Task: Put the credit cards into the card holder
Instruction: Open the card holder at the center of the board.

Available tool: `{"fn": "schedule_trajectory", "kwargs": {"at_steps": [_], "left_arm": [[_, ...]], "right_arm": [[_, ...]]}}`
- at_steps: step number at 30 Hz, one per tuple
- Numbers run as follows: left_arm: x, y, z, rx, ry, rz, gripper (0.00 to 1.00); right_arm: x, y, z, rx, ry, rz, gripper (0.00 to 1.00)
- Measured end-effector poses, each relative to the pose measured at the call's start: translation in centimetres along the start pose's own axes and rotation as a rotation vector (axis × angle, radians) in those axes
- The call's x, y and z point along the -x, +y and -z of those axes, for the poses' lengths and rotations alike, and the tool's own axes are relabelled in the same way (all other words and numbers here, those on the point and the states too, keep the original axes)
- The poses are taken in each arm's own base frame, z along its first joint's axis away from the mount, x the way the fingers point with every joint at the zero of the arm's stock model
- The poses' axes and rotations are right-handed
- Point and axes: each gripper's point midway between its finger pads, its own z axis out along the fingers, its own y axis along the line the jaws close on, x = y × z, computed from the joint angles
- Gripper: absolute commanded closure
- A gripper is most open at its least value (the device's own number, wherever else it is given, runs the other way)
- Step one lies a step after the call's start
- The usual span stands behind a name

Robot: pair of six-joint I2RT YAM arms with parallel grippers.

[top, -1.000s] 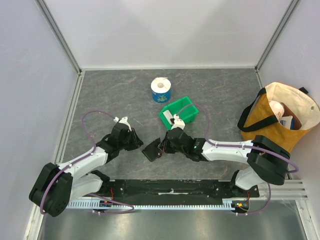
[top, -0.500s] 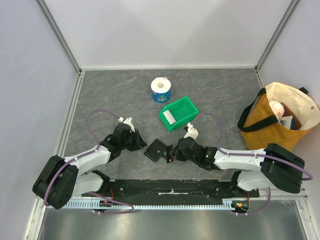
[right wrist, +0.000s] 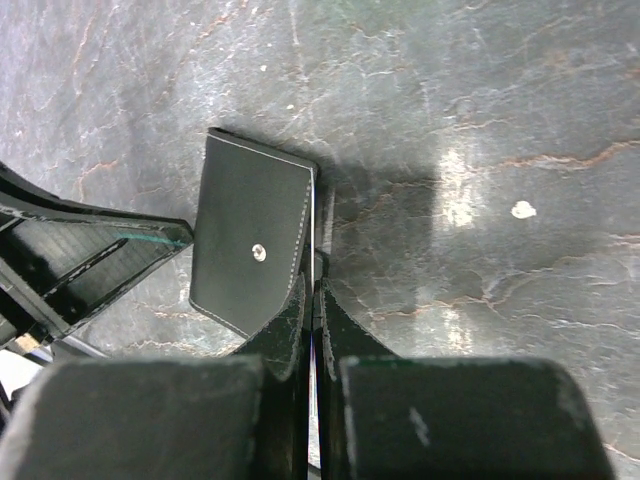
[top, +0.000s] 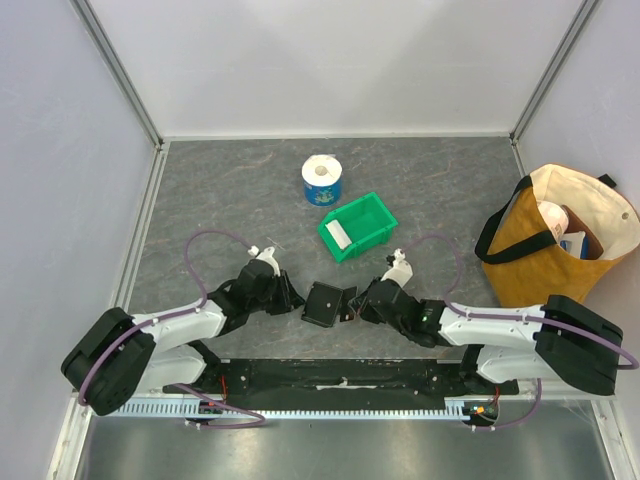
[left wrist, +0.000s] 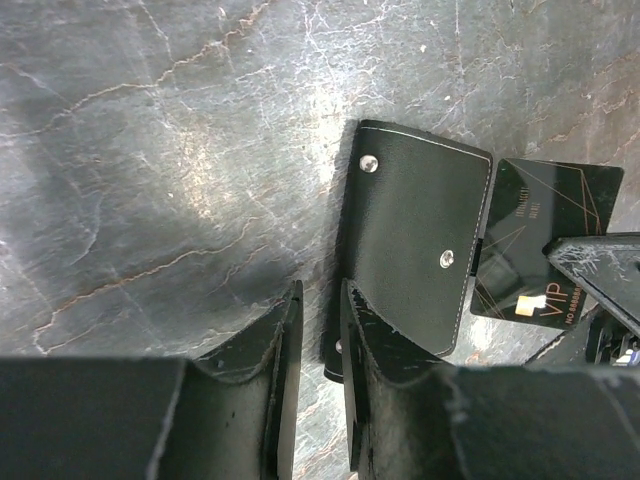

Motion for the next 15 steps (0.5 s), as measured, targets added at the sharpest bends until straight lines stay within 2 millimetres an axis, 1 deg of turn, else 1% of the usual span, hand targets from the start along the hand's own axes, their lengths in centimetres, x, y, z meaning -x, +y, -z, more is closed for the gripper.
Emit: {"fn": "schedule_trajectory", "kwargs": {"at_steps": [4,10,15], "left_arm": [[-0.18,-0.21,-0.05,0.004,-0.003,0.014,0.73],[-0.38,-0.44,-0.09,0.005,-0.003,0.026,0.74],[-0.62,-0.75,-0.26,-0.003,0.0,0.021,0.73]], "right_arm": [[-0.2,-0.76,-0.05,-0.018,-0.001,-0.016,1.0],[-0.32,-1.2,-0.03,-0.015,-0.007,-0.044,1.0],[-0.22,-0.34,-0.11,0.024,-0.01,-0.053,1.0]]}}
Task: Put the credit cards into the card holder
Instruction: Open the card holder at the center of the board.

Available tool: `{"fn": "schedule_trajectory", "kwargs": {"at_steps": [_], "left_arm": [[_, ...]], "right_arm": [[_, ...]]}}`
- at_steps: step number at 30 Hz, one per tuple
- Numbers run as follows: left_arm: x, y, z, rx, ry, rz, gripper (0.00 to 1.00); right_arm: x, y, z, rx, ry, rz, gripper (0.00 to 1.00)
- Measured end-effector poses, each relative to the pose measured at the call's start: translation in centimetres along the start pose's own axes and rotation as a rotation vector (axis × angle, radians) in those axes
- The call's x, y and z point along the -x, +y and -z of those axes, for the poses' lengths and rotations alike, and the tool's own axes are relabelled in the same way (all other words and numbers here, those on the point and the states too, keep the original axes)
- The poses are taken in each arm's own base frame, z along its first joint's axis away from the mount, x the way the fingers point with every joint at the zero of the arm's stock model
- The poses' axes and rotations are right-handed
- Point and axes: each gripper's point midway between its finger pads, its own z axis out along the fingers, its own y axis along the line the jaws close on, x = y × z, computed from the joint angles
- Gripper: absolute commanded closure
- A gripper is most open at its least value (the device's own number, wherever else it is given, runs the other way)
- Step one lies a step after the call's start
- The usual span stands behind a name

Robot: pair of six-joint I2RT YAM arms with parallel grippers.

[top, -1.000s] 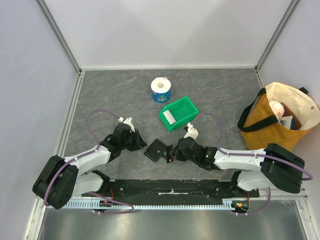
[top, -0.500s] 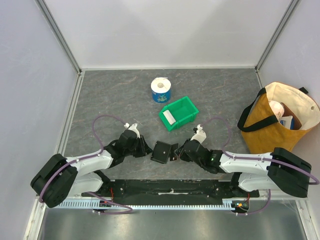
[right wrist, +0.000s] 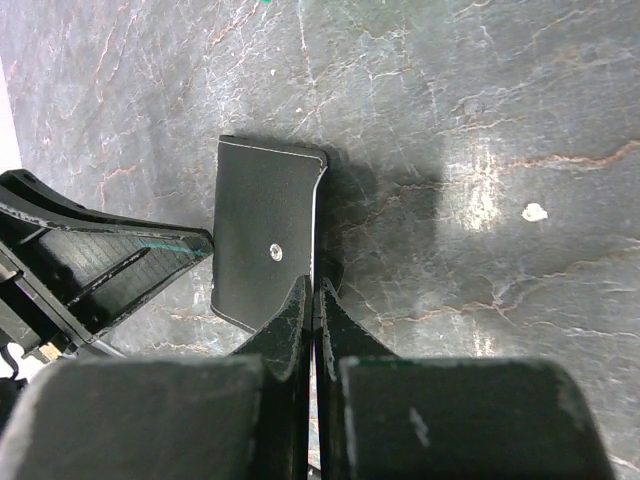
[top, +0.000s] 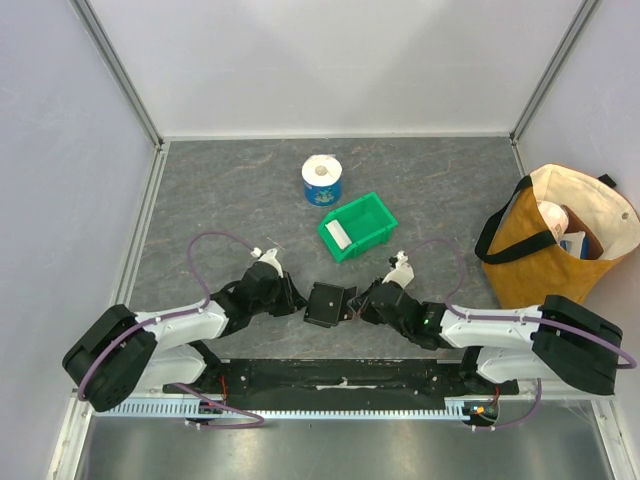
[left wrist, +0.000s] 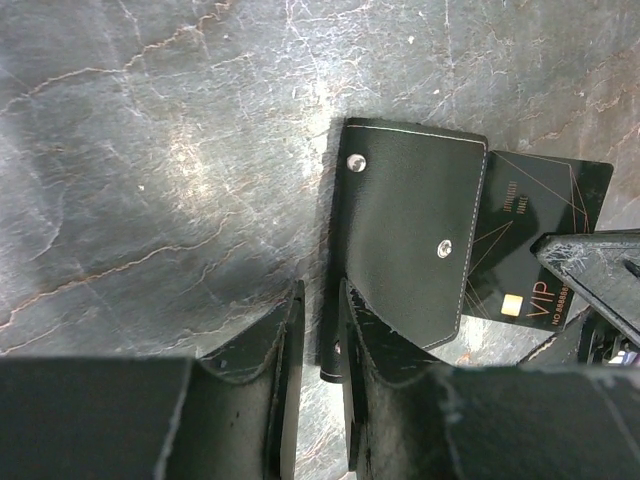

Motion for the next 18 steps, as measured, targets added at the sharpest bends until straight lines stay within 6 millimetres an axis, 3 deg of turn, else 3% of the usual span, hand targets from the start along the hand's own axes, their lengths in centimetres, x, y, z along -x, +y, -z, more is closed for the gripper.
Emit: {"fn": "schedule_trajectory", "kwargs": {"at_steps": [6,13,18], "left_arm": [[0.0,-0.3,-0.1,-0.009,0.0,-0.005,0.64],[0.2,-0.9,0.1,-0.011,0.013,-0.012,0.48],[0.5,-1.2,0.4,-0.006,0.015,-0.024,0.43]], "right_arm": [[-0.4,0.5,-0.5,0.013,0.02,0.045,1.0],[0.3,3.5,-0.4,0.079,0.02,0.076,1.0],[0.1,4.0,-0.2,0.102,0.036,0.097,1.0]]}}
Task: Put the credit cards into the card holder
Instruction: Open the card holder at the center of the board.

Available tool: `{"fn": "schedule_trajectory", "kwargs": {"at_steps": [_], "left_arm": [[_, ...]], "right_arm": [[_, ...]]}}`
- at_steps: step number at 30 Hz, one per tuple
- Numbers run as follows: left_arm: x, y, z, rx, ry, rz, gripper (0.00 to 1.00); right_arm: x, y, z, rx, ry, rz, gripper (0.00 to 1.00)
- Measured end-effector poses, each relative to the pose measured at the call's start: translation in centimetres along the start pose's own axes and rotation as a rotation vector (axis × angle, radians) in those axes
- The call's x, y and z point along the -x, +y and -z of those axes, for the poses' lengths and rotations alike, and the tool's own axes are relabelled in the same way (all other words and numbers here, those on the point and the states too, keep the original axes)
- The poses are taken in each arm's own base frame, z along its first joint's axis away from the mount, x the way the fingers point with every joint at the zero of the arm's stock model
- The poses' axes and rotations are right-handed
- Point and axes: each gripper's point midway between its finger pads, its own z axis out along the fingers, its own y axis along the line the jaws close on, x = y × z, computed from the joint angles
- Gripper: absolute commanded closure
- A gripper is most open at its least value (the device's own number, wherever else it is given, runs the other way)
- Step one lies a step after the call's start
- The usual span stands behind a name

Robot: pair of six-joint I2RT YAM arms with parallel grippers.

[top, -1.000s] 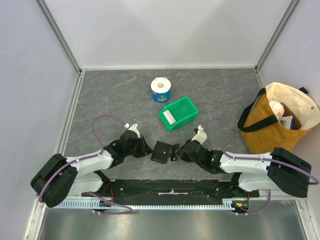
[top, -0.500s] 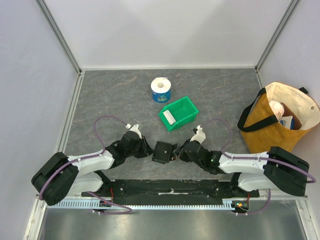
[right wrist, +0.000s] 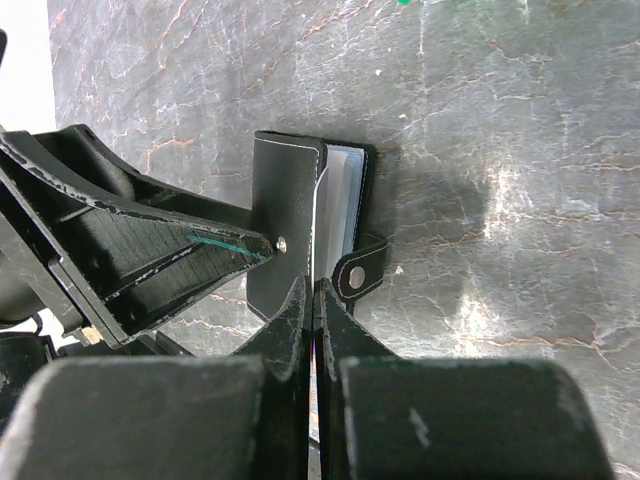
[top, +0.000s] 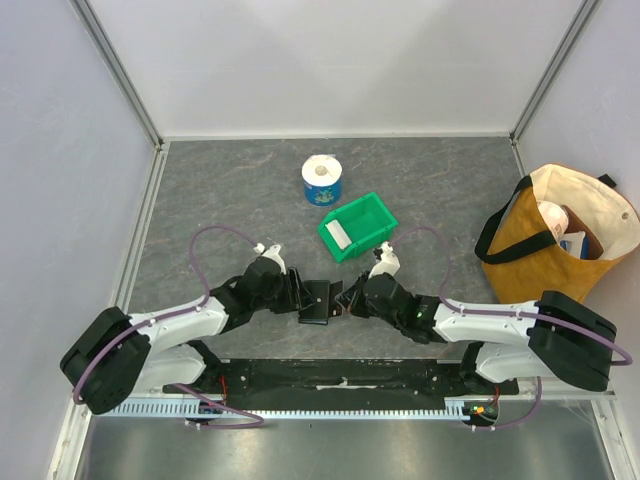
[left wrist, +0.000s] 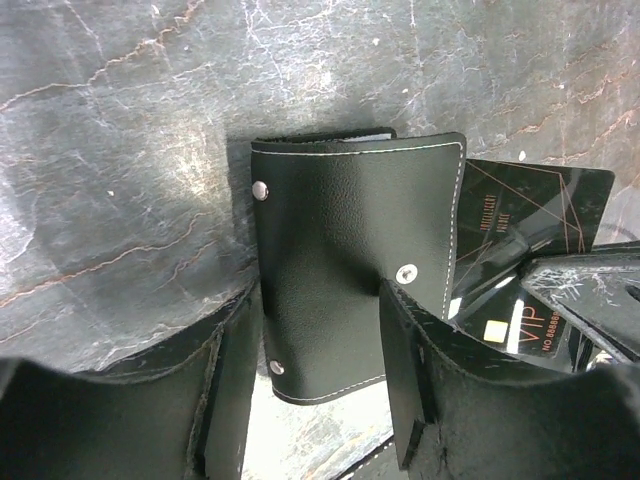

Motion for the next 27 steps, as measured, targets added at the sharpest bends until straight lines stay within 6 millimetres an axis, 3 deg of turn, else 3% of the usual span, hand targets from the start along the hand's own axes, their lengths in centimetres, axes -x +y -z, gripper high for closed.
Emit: {"fn": "schedule_trajectory", "kwargs": {"at_steps": [9,15,27], "left_arm": [[1.6,-1.4,1.4,-0.039,-0.059,-0.019,0.3],[2.9,-2.5,2.4,-0.067,-0.11,-0.023,0.28],[3.3,-2.0,3.3,-0.033,-0.133,-0.026,0.24]], "right_arm": [[-0.4,2.0,-0.2,0.084,0.028,0.008,1.0],[-0.6,3.3,-0.4,0.14,0.041,0.006,1.0],[-1.6,3.9,-1.5,0.151,0.083,0.012,1.0]]}}
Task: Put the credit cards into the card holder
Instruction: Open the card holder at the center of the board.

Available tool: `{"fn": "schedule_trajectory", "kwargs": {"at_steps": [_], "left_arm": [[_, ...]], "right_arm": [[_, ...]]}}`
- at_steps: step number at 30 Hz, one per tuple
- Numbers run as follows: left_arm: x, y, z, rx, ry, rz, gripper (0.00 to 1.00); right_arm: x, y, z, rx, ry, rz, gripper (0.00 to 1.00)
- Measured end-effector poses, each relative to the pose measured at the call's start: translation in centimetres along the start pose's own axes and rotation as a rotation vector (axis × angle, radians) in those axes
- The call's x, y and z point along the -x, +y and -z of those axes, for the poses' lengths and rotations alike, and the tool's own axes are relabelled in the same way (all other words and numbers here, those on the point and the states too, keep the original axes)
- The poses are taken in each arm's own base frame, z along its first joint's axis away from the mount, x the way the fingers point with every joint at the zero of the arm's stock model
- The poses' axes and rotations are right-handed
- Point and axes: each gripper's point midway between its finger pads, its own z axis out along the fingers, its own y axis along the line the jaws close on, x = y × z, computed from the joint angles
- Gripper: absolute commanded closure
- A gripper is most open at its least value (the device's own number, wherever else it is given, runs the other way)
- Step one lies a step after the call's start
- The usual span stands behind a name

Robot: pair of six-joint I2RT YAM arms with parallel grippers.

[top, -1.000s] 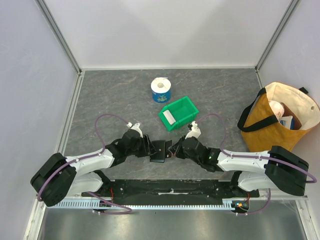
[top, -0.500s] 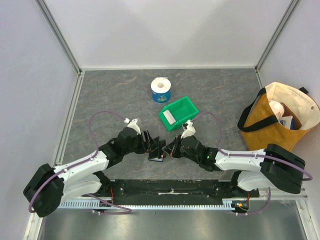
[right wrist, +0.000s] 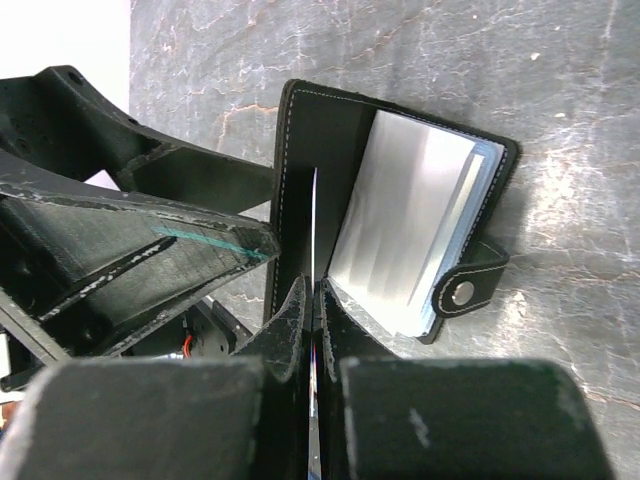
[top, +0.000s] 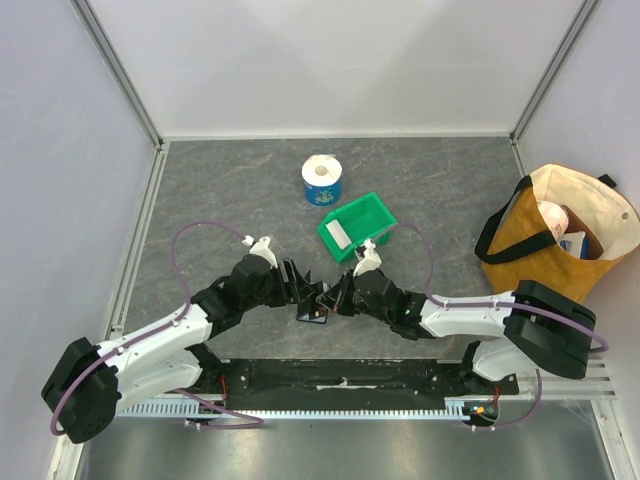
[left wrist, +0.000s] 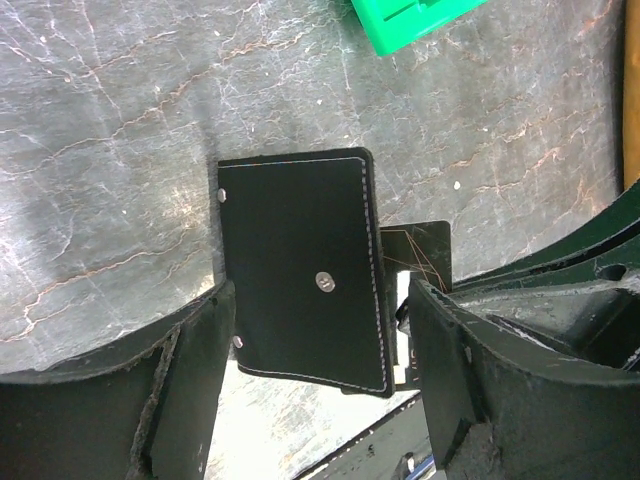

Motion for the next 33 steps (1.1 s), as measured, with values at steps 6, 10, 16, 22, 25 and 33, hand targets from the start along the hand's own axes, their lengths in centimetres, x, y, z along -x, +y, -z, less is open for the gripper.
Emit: {"fn": "schedule_trajectory", "kwargs": {"at_steps": [6,10,16,22,25,33], "left_arm": [[0.0,0.1,0.1,0.005,0.003,-0.003,0.22],[0.2,0.1,0.0,0.011,-0.003,-0.003,0.32],[0.3,0.6,-0.1,0.035,-0.009,-0.013,0.72],[0.5,1.2,0.2,0.065,-0.024,-0.016,0.98],[0.5,1.7,0.4,0.086,-0.029,-0.017,0.98],[0.5,2.3,0.6,0.105,-0.044,-0.016,0.98]], "right_arm": [[0.2,1.3,-0.5,0.034,0.004,-0.002,1.0],[-0.1,1.4,-1.0,0.036,0.016,0.002,1.0],[-0.5,1.0,-1.3,0.025,0.03,0.006,1.0],[-0.3,0.3,-1.2,-0.009,0.018,0.026,1.0],[0.6,-0.1,-0.2,-0.041,-0.009,0.056,1.0],[3.7,0.5,2.1,-0.059,-0.111,0.078,1.0]]}}
